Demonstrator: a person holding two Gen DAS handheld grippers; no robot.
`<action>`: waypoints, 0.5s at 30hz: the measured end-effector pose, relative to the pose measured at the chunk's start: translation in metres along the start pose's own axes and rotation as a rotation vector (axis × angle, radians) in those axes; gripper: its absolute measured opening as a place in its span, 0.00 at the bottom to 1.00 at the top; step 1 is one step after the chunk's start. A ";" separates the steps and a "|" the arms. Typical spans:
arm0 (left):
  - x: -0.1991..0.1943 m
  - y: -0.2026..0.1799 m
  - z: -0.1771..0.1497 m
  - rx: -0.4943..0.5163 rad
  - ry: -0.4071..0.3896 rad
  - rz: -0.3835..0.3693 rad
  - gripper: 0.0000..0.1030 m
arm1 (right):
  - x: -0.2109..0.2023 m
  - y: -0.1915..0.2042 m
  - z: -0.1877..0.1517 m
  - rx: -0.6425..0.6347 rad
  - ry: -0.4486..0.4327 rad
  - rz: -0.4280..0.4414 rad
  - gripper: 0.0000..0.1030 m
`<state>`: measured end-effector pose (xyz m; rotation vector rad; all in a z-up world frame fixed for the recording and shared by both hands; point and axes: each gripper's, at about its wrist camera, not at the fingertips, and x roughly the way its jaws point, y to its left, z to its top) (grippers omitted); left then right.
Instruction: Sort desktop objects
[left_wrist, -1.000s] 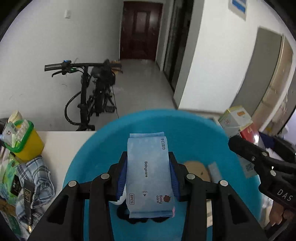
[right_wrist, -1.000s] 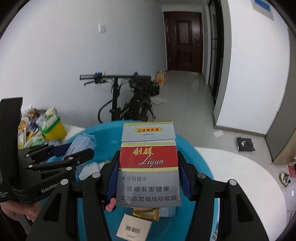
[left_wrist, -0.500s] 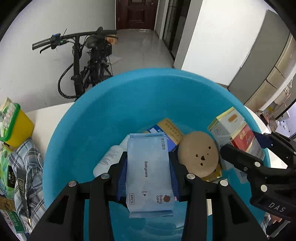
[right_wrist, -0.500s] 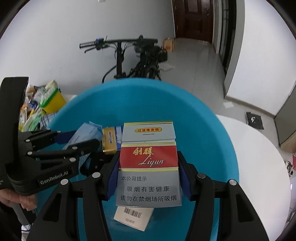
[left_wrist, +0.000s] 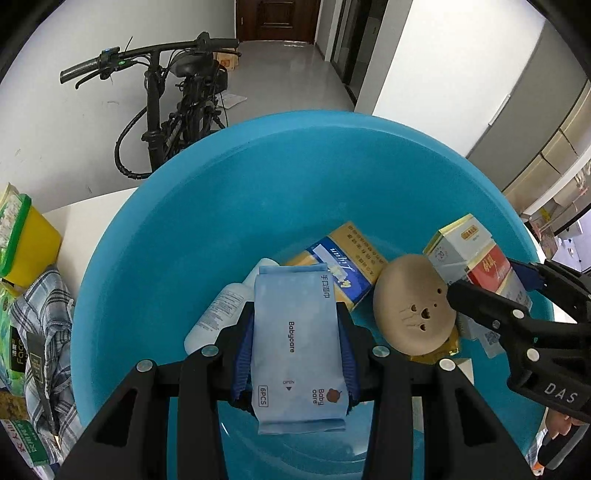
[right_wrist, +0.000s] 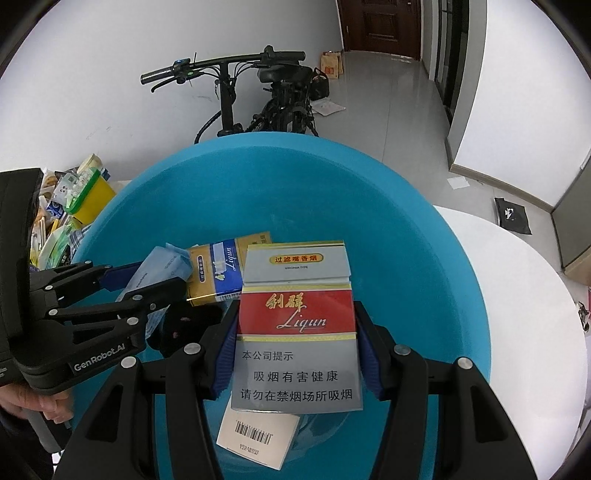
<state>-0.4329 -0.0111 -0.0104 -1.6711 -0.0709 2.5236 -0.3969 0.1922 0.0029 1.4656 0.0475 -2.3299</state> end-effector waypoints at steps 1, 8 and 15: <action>0.002 0.000 0.001 -0.004 0.008 -0.005 0.41 | 0.000 0.000 0.000 0.000 0.003 0.001 0.53; 0.018 -0.003 0.003 0.005 0.077 -0.018 0.41 | -0.002 -0.001 0.003 -0.001 0.001 -0.001 0.53; 0.015 -0.008 0.002 0.019 0.074 -0.015 0.51 | -0.006 0.001 0.004 -0.003 -0.003 0.003 0.53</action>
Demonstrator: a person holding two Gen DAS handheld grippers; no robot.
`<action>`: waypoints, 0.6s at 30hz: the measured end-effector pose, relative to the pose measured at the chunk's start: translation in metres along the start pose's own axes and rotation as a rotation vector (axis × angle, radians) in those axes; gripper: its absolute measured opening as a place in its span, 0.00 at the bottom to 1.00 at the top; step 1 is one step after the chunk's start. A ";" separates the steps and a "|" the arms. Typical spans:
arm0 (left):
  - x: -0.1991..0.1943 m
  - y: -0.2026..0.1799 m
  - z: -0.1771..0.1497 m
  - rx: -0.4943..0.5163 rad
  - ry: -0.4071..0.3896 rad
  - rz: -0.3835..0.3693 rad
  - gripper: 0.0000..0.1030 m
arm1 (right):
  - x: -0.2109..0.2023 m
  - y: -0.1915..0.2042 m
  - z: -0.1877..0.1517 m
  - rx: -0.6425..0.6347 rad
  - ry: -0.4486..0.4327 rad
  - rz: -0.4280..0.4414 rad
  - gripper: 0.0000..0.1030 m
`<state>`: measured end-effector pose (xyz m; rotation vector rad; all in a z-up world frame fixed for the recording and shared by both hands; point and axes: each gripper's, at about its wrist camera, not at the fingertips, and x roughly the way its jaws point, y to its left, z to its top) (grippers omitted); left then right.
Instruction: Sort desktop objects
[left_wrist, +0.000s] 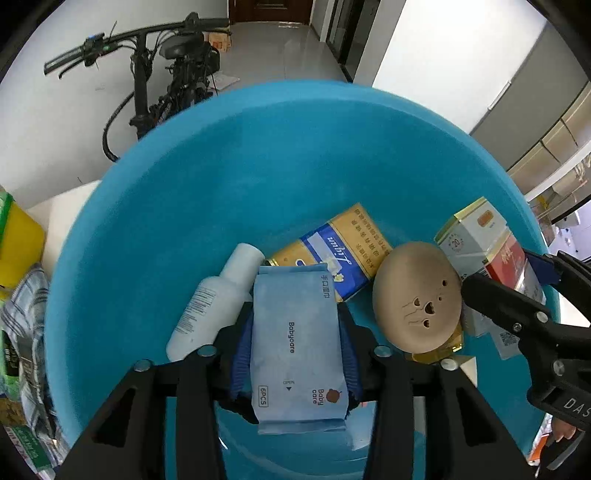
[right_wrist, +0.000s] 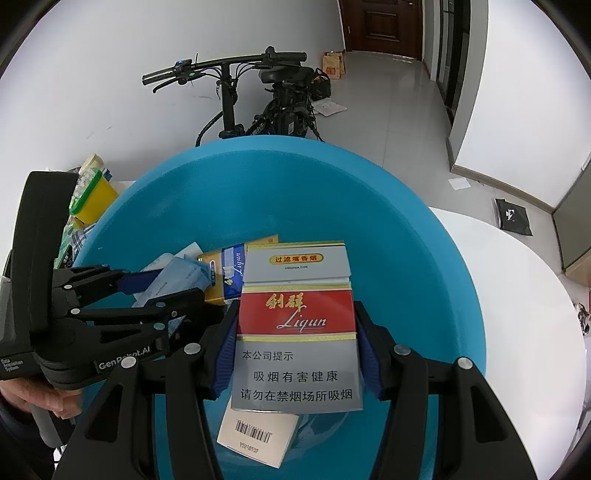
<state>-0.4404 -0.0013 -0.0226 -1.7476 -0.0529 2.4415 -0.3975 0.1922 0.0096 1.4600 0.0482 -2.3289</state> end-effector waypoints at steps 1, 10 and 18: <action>-0.001 -0.001 0.000 0.005 0.000 -0.012 0.64 | -0.001 0.000 0.000 0.001 -0.001 0.000 0.53; -0.037 0.007 -0.003 -0.015 -0.103 0.027 0.77 | -0.006 0.003 0.006 0.001 -0.012 -0.007 0.53; -0.055 0.019 -0.007 -0.013 -0.148 0.040 0.77 | 0.008 0.018 0.008 -0.014 0.010 0.003 0.53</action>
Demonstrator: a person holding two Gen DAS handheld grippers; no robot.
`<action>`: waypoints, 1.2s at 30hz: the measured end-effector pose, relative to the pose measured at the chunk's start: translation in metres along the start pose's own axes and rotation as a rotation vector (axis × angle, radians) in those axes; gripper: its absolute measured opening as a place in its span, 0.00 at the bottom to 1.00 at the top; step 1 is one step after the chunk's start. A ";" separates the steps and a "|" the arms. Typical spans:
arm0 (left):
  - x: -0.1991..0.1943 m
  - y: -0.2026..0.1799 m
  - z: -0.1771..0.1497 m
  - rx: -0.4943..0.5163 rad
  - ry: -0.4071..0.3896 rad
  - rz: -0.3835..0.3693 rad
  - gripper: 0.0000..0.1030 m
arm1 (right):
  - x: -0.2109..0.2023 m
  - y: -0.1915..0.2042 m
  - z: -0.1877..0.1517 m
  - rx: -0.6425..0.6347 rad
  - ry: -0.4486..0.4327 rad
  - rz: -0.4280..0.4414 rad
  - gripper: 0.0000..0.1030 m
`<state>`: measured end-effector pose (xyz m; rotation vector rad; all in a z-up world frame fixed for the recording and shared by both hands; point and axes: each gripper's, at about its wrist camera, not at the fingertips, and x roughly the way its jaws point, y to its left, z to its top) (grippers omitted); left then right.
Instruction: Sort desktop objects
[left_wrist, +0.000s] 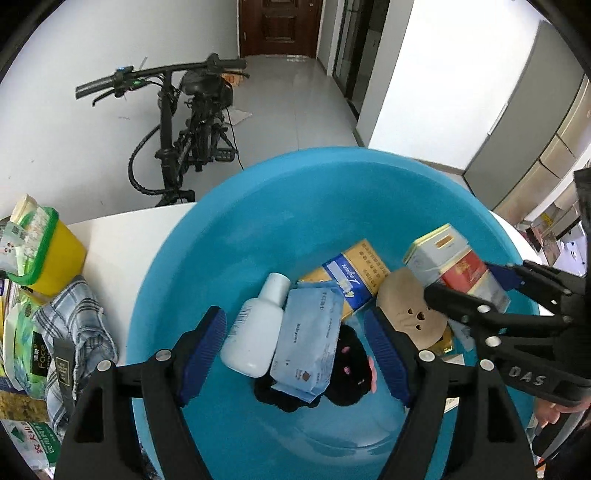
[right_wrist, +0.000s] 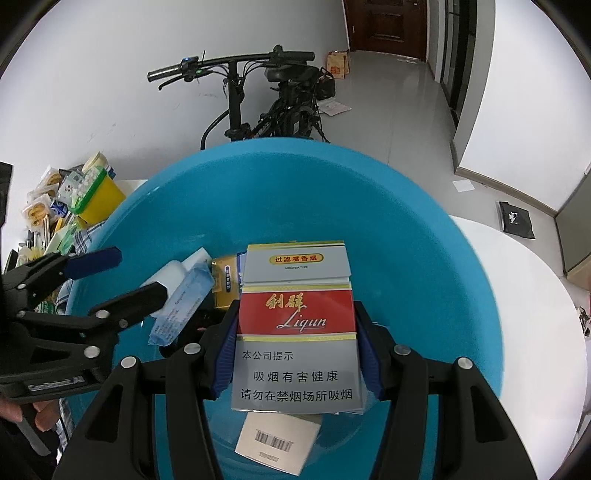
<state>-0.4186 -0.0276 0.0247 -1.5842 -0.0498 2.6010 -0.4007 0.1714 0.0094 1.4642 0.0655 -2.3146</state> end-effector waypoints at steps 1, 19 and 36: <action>-0.001 0.001 -0.001 -0.006 -0.002 -0.001 0.77 | 0.001 0.001 0.000 -0.001 0.003 -0.001 0.53; -0.014 0.014 -0.012 -0.033 -0.012 -0.020 0.77 | 0.017 -0.004 -0.002 0.036 0.055 -0.019 0.68; -0.056 0.012 -0.023 -0.021 -0.260 0.098 0.84 | -0.044 0.007 -0.011 -0.036 -0.178 -0.148 0.88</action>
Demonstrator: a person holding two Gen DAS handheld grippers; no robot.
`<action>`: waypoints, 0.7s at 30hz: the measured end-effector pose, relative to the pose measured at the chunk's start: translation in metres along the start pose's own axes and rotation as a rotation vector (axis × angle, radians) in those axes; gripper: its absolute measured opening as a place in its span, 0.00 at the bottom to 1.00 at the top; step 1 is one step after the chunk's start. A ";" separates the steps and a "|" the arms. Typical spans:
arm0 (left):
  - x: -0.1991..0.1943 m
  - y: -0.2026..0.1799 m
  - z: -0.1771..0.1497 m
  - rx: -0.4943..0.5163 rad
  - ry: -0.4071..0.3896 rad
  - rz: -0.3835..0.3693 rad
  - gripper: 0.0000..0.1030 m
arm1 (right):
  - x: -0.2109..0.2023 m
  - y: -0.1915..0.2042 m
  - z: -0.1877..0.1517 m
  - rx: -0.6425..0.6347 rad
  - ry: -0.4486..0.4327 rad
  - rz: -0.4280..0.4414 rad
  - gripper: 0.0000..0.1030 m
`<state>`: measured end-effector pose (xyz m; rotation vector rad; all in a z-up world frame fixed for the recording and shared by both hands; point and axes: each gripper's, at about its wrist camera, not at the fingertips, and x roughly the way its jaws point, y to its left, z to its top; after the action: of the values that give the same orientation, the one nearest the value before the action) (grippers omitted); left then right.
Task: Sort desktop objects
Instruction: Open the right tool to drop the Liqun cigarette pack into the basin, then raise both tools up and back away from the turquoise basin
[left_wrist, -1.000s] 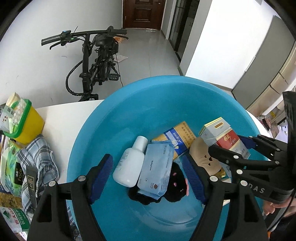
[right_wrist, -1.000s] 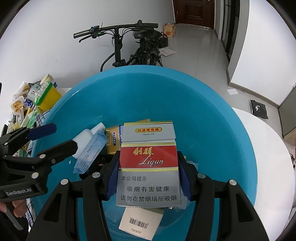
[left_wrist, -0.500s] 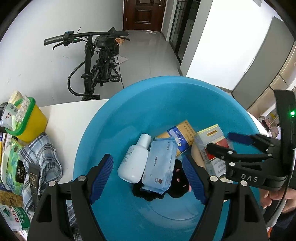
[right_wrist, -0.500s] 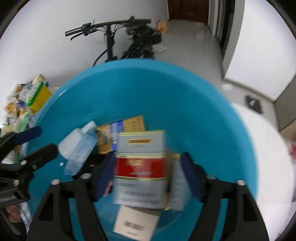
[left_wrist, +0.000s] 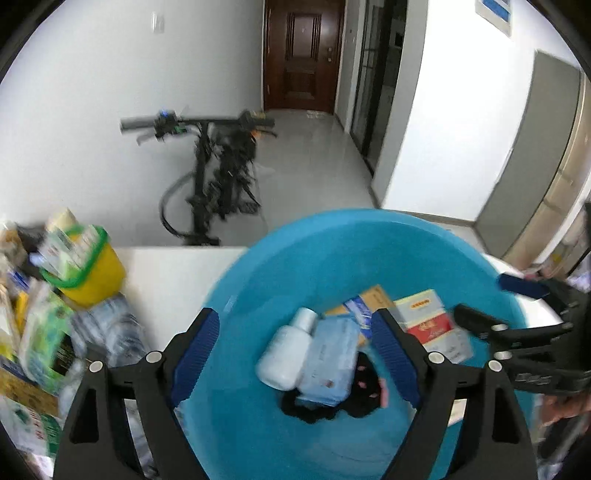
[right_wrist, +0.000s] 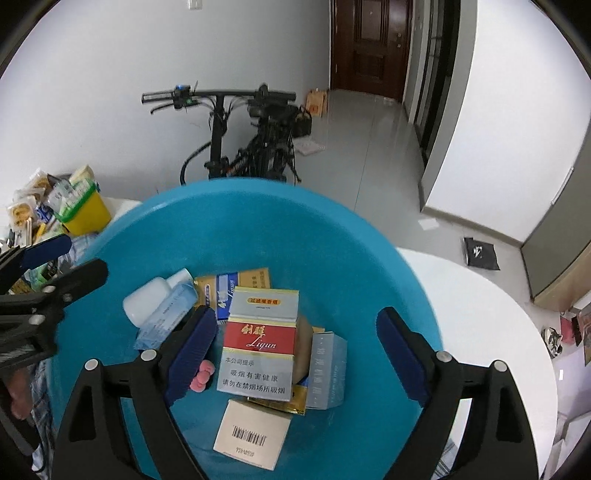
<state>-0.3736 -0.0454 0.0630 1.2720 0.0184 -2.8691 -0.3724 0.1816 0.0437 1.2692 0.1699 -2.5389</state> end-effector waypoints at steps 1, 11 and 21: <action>-0.002 -0.002 -0.001 0.020 -0.016 0.027 0.84 | -0.005 -0.001 0.000 0.006 -0.015 0.001 0.92; -0.039 -0.014 -0.011 0.072 -0.141 0.017 0.89 | -0.048 -0.005 -0.007 0.041 -0.118 -0.027 0.97; -0.074 -0.009 -0.022 0.023 -0.226 0.000 1.00 | -0.090 -0.001 -0.026 0.029 -0.229 -0.081 0.99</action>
<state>-0.3078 -0.0364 0.1032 0.9425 -0.0151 -3.0019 -0.3019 0.2078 0.1002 0.9899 0.1369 -2.7405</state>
